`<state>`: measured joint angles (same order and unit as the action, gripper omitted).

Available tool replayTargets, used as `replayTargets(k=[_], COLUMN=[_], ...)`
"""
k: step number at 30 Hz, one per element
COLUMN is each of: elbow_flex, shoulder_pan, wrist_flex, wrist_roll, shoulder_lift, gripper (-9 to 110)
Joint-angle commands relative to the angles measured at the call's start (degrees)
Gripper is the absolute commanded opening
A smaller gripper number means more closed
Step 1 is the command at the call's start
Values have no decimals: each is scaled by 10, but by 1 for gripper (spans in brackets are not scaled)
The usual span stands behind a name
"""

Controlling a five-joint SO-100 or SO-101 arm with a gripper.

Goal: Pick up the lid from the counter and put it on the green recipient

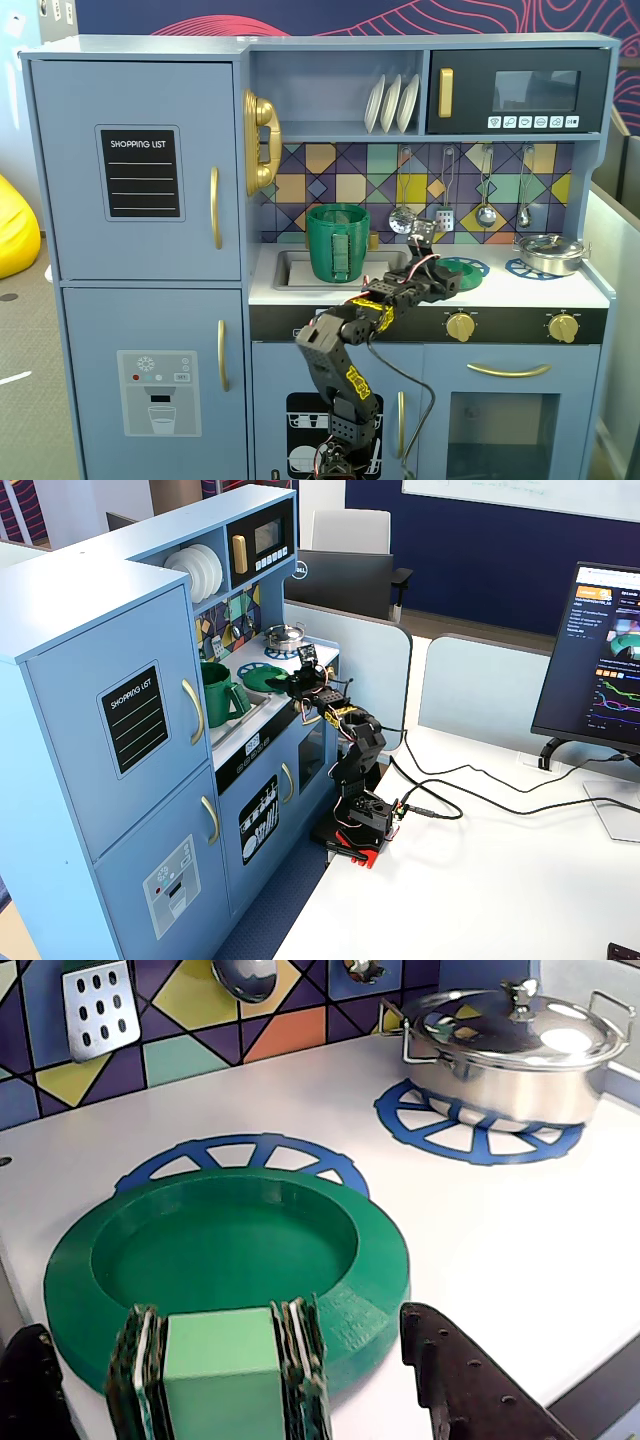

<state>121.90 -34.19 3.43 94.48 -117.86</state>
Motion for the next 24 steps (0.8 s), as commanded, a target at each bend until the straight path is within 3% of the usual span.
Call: replayTargets(k=[1, 3, 8, 16, 24], elbow_flex=[-57, -54, -50, -105, -347], shoulder_pan=[10, 13, 33, 52, 86], wrist_flex=[18, 17, 13, 27, -114], wrist_roll=[7, 11, 37, 18, -15], shoulder_lift=[15, 18, 24, 22, 51], gripper=[34, 30, 0, 0, 0])
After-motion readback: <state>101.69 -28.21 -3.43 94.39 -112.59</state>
